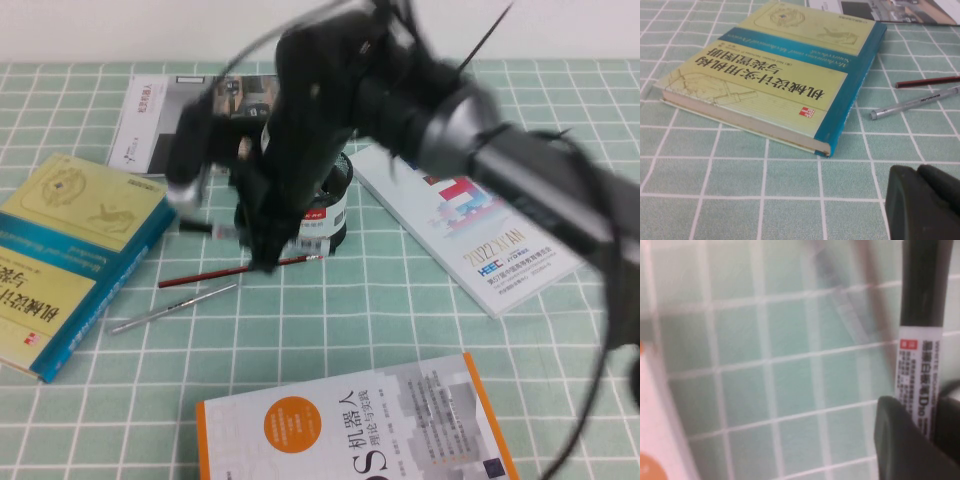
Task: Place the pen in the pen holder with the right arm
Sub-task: Place the pen onto the pen holder
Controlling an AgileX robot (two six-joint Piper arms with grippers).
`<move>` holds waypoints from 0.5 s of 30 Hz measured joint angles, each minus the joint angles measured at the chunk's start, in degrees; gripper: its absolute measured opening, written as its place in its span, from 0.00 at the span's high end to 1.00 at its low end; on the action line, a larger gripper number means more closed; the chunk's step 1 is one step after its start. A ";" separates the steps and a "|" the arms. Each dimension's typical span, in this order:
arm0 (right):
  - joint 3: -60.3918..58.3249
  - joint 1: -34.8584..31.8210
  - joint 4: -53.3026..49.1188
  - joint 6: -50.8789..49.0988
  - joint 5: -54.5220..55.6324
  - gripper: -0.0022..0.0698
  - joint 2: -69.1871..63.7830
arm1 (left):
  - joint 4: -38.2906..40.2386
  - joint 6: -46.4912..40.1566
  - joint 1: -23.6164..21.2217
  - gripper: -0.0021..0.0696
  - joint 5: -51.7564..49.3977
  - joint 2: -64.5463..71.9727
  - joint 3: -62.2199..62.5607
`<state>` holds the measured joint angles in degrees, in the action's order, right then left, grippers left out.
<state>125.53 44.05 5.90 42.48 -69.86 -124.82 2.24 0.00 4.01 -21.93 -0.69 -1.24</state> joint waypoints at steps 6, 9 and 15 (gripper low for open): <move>-12.43 0.00 -2.03 -10.11 15.96 0.82 11.05 | 0.00 0.00 0.00 0.98 0.00 0.00 0.00; -25.73 -0.12 -2.27 -15.54 33.95 0.82 17.95 | 0.00 0.00 0.00 0.98 0.00 0.00 0.00; -51.46 -2.45 -0.82 -25.31 71.03 0.82 28.95 | 0.00 0.00 0.00 0.98 0.00 0.00 0.00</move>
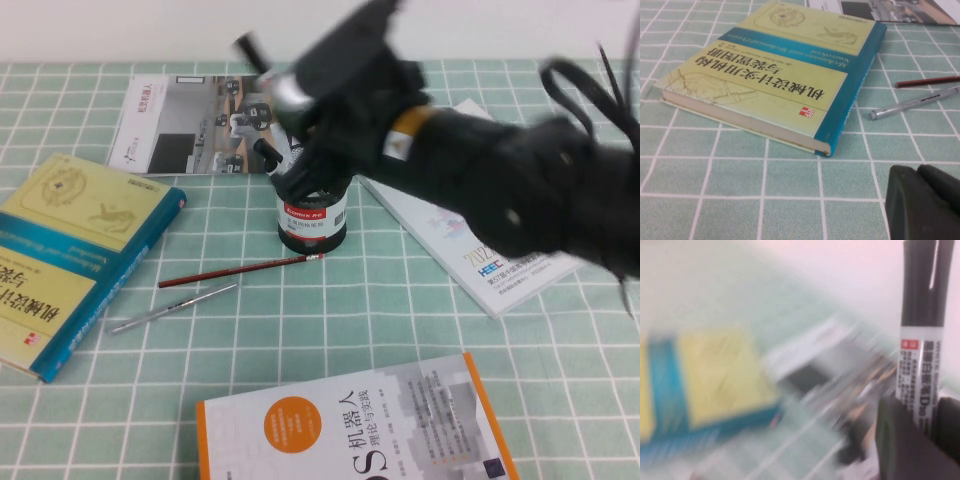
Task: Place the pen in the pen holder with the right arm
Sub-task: Place the pen onto the pen holder
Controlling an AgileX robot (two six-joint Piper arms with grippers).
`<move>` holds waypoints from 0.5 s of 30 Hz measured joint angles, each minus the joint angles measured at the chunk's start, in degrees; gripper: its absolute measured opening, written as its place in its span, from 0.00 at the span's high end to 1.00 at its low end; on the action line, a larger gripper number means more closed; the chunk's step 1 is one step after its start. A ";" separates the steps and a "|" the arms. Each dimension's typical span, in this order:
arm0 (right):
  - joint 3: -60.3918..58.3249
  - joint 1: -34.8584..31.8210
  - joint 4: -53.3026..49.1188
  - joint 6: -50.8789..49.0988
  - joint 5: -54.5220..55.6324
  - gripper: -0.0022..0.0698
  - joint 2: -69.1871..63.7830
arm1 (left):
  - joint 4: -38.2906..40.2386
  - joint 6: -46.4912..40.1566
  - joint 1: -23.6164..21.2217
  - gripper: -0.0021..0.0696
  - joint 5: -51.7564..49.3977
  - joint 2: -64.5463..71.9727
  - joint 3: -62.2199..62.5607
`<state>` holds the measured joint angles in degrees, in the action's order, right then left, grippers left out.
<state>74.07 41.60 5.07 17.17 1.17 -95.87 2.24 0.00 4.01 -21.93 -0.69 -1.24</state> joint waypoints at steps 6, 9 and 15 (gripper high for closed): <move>-7.89 -2.04 3.84 -5.37 20.94 0.82 -0.35 | 0.00 0.00 0.00 0.98 0.00 0.00 0.00; -7.98 -2.24 4.20 -8.36 26.92 0.82 -3.06 | 0.00 0.00 0.00 0.98 0.00 0.00 0.00; -7.40 -3.28 3.05 -13.13 36.28 0.82 -10.17 | 0.00 0.00 0.00 0.98 0.00 0.00 0.00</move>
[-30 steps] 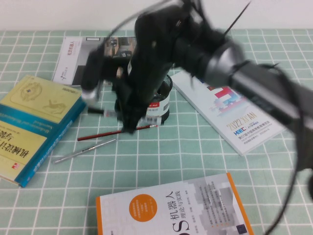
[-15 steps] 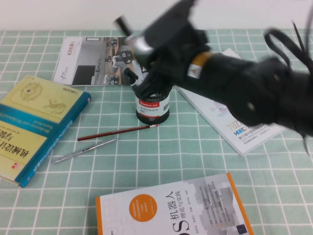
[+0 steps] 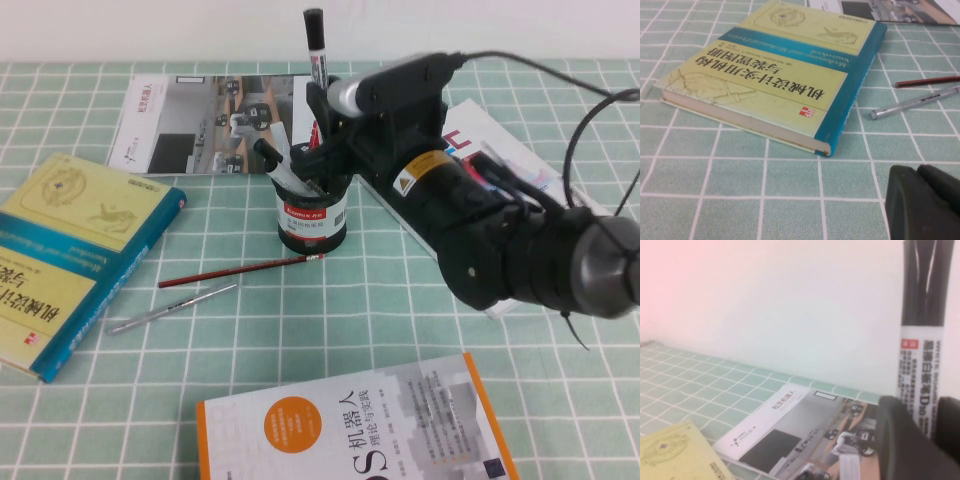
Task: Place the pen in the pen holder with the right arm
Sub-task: Place the pen onto the pen holder
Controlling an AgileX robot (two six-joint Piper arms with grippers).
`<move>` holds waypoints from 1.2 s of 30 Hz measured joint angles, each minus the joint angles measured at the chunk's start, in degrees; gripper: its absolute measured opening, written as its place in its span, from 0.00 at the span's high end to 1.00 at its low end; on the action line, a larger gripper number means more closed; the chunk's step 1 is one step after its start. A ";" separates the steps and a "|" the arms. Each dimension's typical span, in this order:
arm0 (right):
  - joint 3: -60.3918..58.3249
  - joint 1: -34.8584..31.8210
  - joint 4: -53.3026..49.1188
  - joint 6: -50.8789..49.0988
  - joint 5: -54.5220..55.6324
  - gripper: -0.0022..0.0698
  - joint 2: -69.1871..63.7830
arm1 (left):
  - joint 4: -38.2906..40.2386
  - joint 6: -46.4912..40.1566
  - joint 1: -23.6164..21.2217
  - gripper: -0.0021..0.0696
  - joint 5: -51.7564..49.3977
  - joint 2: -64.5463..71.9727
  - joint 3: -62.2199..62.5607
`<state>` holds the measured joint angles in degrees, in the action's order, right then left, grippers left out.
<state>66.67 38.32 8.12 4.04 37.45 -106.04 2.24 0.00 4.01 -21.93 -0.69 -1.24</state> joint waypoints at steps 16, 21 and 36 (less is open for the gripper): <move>2.90 -2.95 -8.12 -10.33 4.97 0.82 -9.07 | 0.00 0.00 0.00 0.98 0.00 0.00 0.00; 2.90 -2.95 -8.43 -10.33 4.93 0.82 -10.74 | 0.00 0.00 0.00 0.98 0.00 0.00 0.00; 3.02 -3.40 -8.12 -10.45 1.42 0.45 -10.45 | 0.00 0.00 0.00 0.98 0.00 0.00 0.00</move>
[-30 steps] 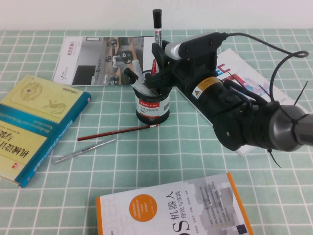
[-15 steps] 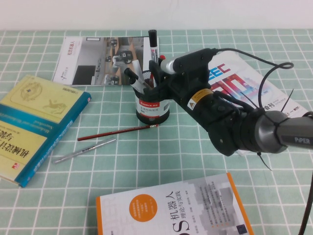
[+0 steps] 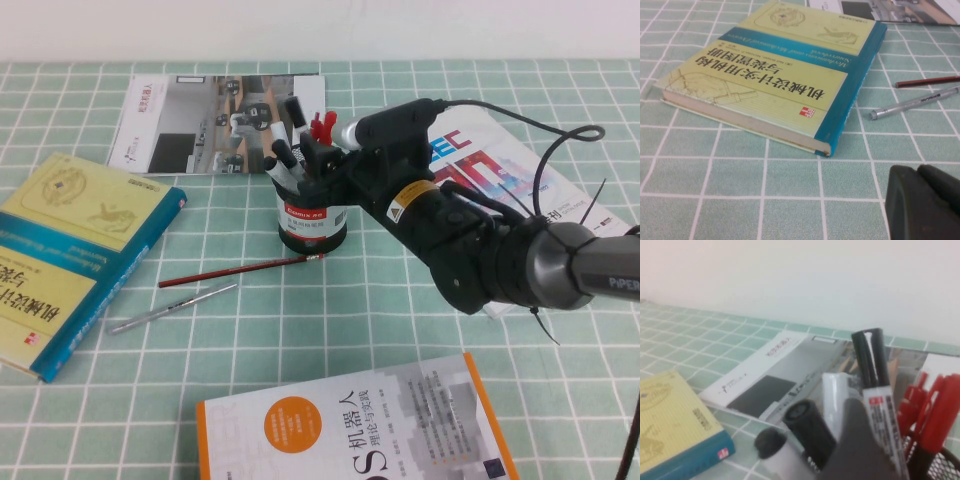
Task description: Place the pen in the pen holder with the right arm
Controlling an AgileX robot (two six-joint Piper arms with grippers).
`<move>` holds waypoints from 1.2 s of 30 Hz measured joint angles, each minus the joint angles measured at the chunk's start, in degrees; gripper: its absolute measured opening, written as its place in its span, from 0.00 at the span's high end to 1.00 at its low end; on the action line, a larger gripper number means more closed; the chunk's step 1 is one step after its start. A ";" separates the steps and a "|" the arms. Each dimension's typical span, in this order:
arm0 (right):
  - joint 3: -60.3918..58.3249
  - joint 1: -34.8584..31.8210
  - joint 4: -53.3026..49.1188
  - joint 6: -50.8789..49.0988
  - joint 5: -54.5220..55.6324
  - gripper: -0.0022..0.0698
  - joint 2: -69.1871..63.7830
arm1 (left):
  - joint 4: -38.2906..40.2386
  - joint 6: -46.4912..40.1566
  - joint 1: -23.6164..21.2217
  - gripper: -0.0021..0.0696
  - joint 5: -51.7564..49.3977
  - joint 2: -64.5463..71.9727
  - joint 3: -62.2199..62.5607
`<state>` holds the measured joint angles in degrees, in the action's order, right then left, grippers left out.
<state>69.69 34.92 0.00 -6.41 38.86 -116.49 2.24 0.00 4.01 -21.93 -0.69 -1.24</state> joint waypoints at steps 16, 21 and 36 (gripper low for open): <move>-7.66 0.00 -7.33 -1.76 -27.46 0.91 28.08 | 0.00 0.00 0.00 0.98 0.00 0.00 0.00; -9.26 0.27 -7.73 -2.58 -46.55 0.99 39.35 | 0.00 0.00 0.00 0.98 0.00 0.00 0.00; -25.83 1.87 -2.25 -2.68 -63.87 1.00 65.74 | 0.00 0.00 0.00 0.98 0.00 0.00 0.00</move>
<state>43.86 36.79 -2.25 -9.09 -25.00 -50.74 2.24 0.00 4.01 -21.93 -0.69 -1.24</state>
